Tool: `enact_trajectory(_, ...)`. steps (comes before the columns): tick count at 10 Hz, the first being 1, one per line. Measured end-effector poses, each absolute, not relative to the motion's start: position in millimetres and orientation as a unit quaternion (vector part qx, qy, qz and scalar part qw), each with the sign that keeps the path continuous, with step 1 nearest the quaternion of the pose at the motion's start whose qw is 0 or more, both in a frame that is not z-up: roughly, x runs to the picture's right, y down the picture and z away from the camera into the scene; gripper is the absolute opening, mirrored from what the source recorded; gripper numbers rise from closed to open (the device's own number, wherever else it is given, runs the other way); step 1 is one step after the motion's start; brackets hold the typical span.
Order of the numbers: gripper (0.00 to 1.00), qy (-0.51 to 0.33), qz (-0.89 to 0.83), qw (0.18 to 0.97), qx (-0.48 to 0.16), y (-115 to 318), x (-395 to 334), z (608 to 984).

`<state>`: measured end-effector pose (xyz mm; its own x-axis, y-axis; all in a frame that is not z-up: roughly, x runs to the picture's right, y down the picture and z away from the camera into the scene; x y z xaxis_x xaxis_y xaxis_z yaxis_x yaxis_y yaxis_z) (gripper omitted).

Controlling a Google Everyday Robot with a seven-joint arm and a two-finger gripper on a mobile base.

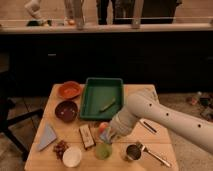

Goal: Place sponge in plastic cup

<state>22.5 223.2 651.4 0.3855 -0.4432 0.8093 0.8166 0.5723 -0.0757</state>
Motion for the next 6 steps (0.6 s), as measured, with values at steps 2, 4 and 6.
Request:
enact_trajectory(2,0.00,-0.435,-0.405,0.771,-0.230,228.4,13.3,642.3)
enact_trajectory(4,0.00,-0.461,-0.408,0.756,-0.222,229.9,10.3,637.8)
enact_trajectory(6,0.00,-0.461,-0.408,0.756,-0.221,229.7,10.1,637.8)
